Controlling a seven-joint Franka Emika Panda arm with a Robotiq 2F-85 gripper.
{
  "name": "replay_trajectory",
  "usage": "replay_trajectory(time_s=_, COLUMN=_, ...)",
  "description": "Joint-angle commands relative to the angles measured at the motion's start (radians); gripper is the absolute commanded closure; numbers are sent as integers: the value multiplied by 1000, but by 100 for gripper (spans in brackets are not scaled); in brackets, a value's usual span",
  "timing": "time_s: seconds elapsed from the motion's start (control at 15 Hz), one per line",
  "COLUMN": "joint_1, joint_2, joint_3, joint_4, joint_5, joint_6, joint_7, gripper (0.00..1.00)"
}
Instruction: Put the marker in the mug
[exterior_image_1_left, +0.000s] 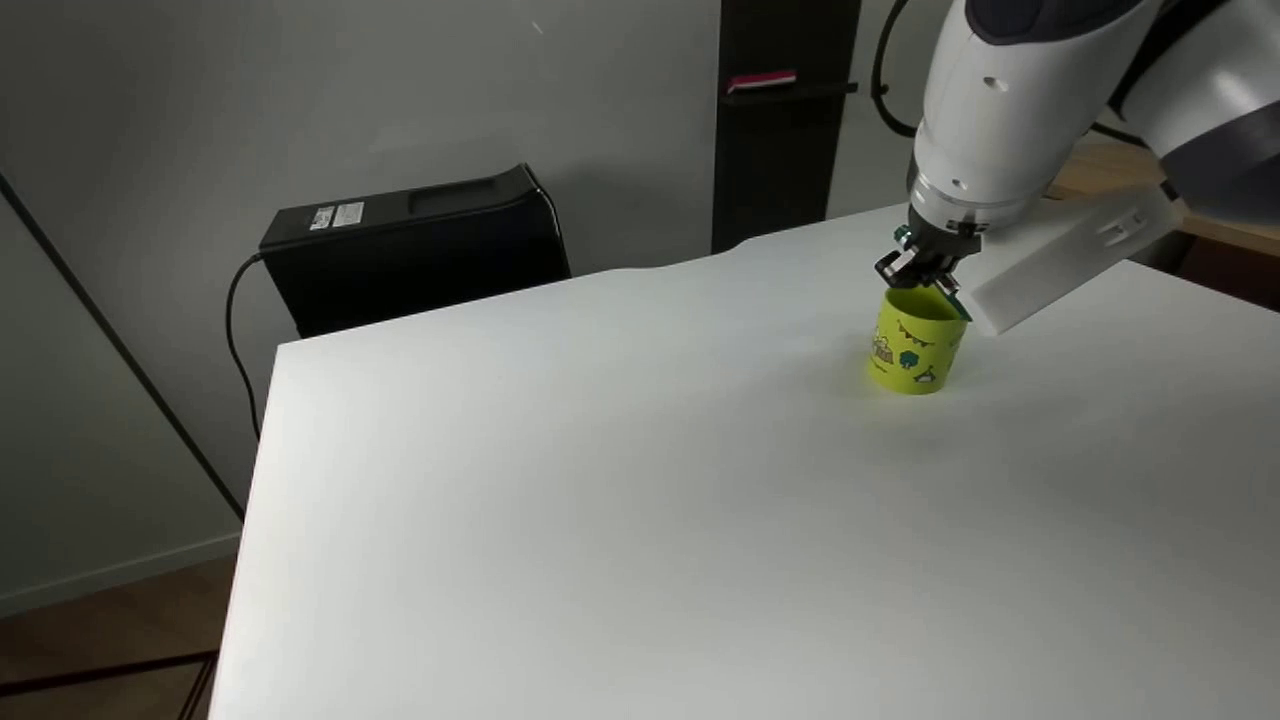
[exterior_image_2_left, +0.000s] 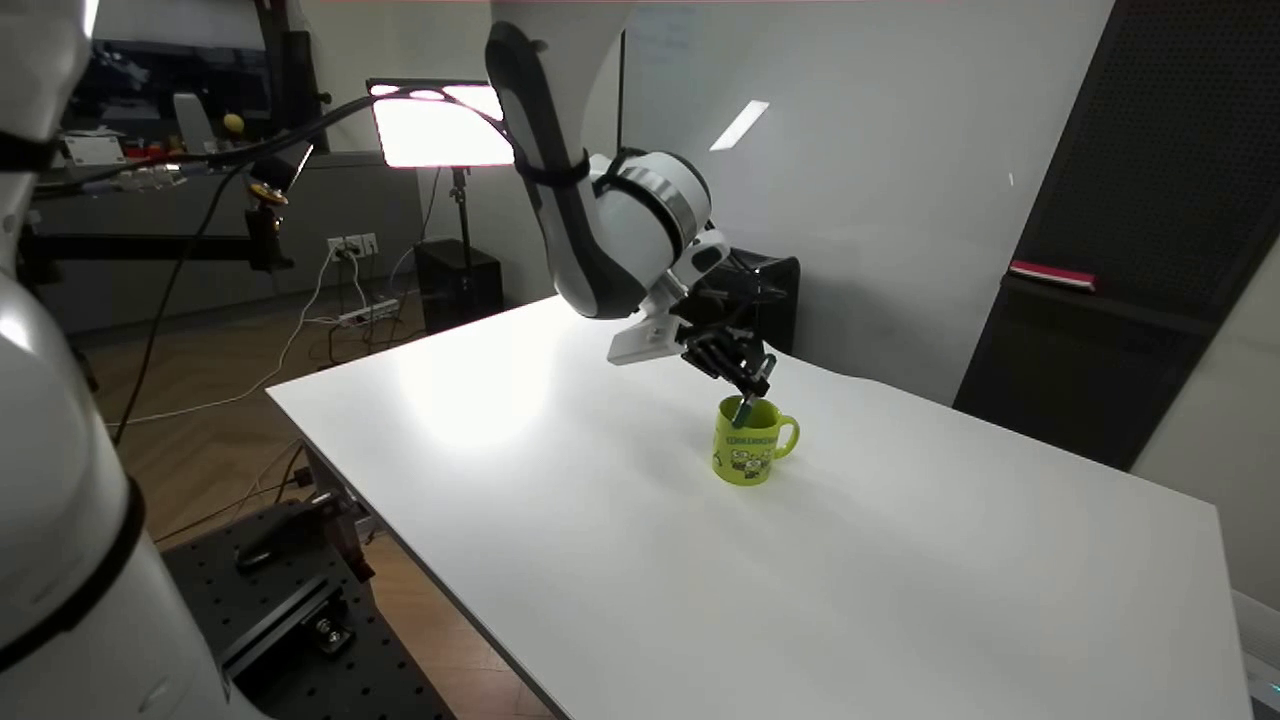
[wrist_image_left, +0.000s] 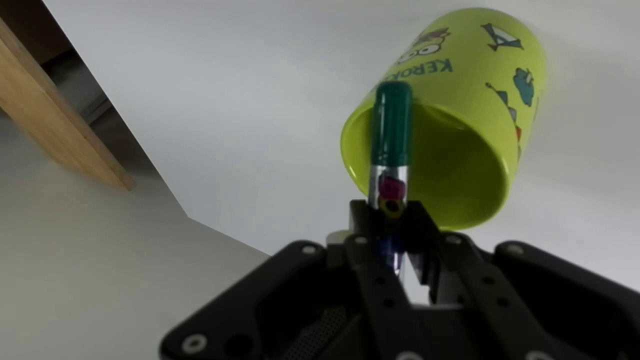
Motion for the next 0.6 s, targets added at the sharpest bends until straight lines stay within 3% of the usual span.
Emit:
replay_trajectory(time_s=0.0, joint_1=-25, joint_2=28, joint_3=24, joint_4=31, joint_5=-19, joint_6=-1, joint_7=29, gripper=95)
replay_trajectory(time_s=0.33, joint_1=-27, joint_2=36, joint_3=29, joint_4=62, joint_5=-20, joint_6=-8, joint_7=24, gripper=95)
replay_trajectory(time_s=0.53, joint_1=-45, joint_2=57, joint_3=47, joint_4=91, joint_5=57, joint_6=12, joint_7=-46, gripper=95)
